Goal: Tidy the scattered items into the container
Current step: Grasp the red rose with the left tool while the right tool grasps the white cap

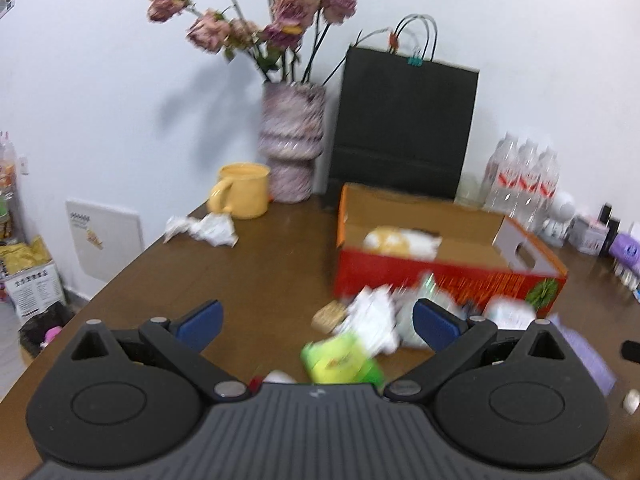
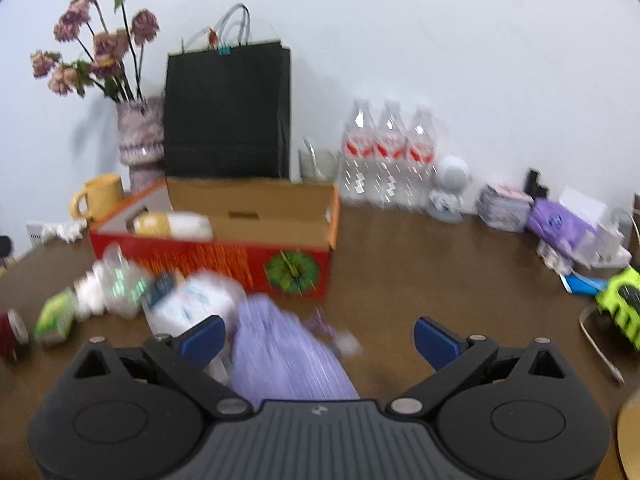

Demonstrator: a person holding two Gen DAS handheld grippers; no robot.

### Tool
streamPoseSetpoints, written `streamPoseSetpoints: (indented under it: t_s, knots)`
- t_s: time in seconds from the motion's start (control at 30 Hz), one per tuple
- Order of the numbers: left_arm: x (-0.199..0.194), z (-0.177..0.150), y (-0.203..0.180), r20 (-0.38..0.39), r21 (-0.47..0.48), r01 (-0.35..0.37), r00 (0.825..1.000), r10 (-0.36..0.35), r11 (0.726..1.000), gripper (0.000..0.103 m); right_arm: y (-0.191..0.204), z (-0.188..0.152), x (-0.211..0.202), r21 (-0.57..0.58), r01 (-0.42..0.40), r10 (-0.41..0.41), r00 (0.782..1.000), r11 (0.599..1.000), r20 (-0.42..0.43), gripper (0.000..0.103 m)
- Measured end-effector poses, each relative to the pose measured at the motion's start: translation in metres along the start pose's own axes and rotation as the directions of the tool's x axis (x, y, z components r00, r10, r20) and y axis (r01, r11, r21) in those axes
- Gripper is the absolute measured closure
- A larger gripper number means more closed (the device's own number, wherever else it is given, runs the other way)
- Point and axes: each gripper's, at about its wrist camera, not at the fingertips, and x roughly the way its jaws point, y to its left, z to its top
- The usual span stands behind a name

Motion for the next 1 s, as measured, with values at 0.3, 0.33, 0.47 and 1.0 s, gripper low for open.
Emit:
streamPoseSetpoints:
  t_s: [0.3, 0.33, 0.47, 1.0]
  knots:
    - [0.008, -0.045, 0.026, -0.121, 0.036, -0.045, 0.991, 0.05, 0.998, 0.0, -0.022, -0.059, -0.003, 0.015, 0.077, -0.075, 0.992, 0.997, -0.105, 0.002]
    - [0.01, -0.048, 0.027, -0.126, 0.047, -0.049, 0.99, 0.055, 0.998, 0.0, -0.024, -0.062, -0.003, 0.014, 0.083, -0.081, 0.991, 0.996, -0.109, 0.002]
    - [0.015, -0.053, 0.03, -0.123, 0.064, -0.061, 0.99, 0.069, 0.996, 0.0, -0.03, -0.071, 0.0, 0.025, 0.11, -0.106, 0.986, 0.994, -0.13, 0.005]
    - [0.039, -0.057, 0.034, -0.143, 0.01, -0.017, 0.99, 0.018, 1.0, 0.053, -0.048, -0.071, 0.013, 0.124, 0.083, -0.067, 0.989, 0.989, -0.13, 0.077]
